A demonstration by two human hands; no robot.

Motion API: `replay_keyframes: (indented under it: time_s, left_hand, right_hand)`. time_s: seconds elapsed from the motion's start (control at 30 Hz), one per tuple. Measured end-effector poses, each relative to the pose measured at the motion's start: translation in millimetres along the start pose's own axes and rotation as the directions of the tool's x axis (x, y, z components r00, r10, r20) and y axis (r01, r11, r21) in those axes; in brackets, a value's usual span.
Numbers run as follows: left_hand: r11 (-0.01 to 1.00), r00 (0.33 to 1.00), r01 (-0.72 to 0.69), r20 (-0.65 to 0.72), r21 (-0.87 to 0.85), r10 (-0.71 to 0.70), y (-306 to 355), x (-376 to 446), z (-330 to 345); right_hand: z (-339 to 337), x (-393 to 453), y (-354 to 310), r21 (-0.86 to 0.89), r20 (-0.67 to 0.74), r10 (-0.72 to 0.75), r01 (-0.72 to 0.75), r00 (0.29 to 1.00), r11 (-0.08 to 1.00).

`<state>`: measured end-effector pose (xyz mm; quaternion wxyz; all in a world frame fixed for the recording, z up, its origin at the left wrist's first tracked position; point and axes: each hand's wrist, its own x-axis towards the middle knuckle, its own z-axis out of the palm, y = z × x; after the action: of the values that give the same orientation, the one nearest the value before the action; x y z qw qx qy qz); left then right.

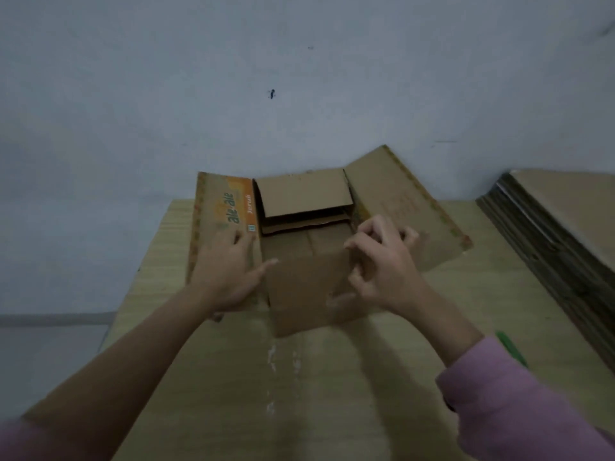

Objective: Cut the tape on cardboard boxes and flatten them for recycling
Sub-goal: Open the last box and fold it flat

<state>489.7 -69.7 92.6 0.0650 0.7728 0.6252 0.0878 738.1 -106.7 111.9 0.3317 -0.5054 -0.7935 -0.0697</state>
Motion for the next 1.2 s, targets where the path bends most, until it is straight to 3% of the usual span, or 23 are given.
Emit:
replay_keyframes:
  time_s: [0.03,0.1,0.17,0.2,0.23,0.27,0.33,0.37,0.43,0.5,0.57,0.67,0.77,0.83,0.9,0.97,1.03,1.2]
  left_hand:
    - [0.991,0.987,-0.131,0.085,-0.031,0.133,11,3,0]
    - [0.955,0.884,-0.268,0.360,-0.129,0.297,32,5,1]
    - [0.950,0.740,-0.246,0.596,-0.195,0.313,46,4,8]
    - [0.947,0.714,-0.250,0.621,-0.204,0.322,47,3,13]
    - [0.939,0.726,-0.275,0.595,-0.208,0.345,47,0,18]
    - [0.930,0.757,-0.297,0.540,-0.217,0.368,44,-3,23]
    - [0.909,0.829,-0.321,0.387,-0.264,0.405,38,-16,31]
    - [0.904,0.858,-0.323,0.318,-0.281,0.405,37,-25,32]
    - [0.903,0.894,-0.313,0.230,-0.294,0.385,35,-46,37]
    - [0.889,0.918,-0.292,0.157,-0.353,0.364,33,-66,44]
    - [0.868,0.939,-0.265,0.092,-0.420,0.331,30,-83,48]
    - [0.832,0.973,-0.166,0.049,-0.530,0.225,34,-97,55]
    - [0.652,0.961,-0.048,0.143,-0.757,0.237,45,-94,63]
    - [0.590,0.931,0.010,0.223,-0.807,0.289,52,-86,62]
    - [0.537,0.927,0.120,0.288,-0.835,0.240,55,-76,56]
    - [0.491,0.947,0.160,0.274,-0.857,0.169,51,-63,47]
    - [0.517,0.972,0.121,0.207,-0.848,0.113,43,-50,36]
    - [0.481,0.984,0.133,0.172,-0.867,0.036,26,-23,19]
  right_hand:
    - [-5,-9,-7,-0.008,-0.006,0.002,-0.002,1.000,1.000]
    - [-13,-30,-18,0.003,-0.018,0.057,-0.057,0.998,0.998]
    - [-21,-51,-26,0.146,-0.058,0.221,-0.211,0.973,0.967]
    - [-23,-60,-30,0.248,-0.071,0.357,-0.330,0.932,0.911]
    - [-24,-67,-32,0.330,-0.068,0.519,-0.472,0.852,0.818]
    - [-23,-72,-33,0.374,-0.053,0.687,-0.623,0.725,0.687]
    - [-14,-81,-24,0.382,-0.005,0.923,-0.853,0.384,0.356]
    - [-11,-82,-19,0.374,0.026,0.964,-0.897,0.263,0.235]
    - [-7,-77,-13,0.389,0.075,0.979,-0.910,0.188,0.145]
    - [-6,-64,-12,0.451,0.122,0.975,-0.885,0.188,0.114]
    - [-10,-48,-15,0.513,0.151,0.953,-0.845,0.264,0.153]
    - [-18,-20,-34,0.482,0.045,0.888,-0.789,0.458,0.382]
    - [-24,5,-52,0.291,-0.072,0.766,-0.721,0.638,0.628]
    - [-30,17,-61,0.127,-0.138,0.642,-0.630,0.754,0.766]
    - [-38,22,-66,0.105,-0.218,0.525,-0.515,0.823,0.851]
    - [-44,19,-71,0.242,-0.248,0.518,-0.466,0.818,0.851]
    - [-47,18,-72,0.356,-0.217,0.594,-0.504,0.775,0.787]
    - [-51,25,-68,0.396,-0.198,0.721,-0.619,0.664,0.679]
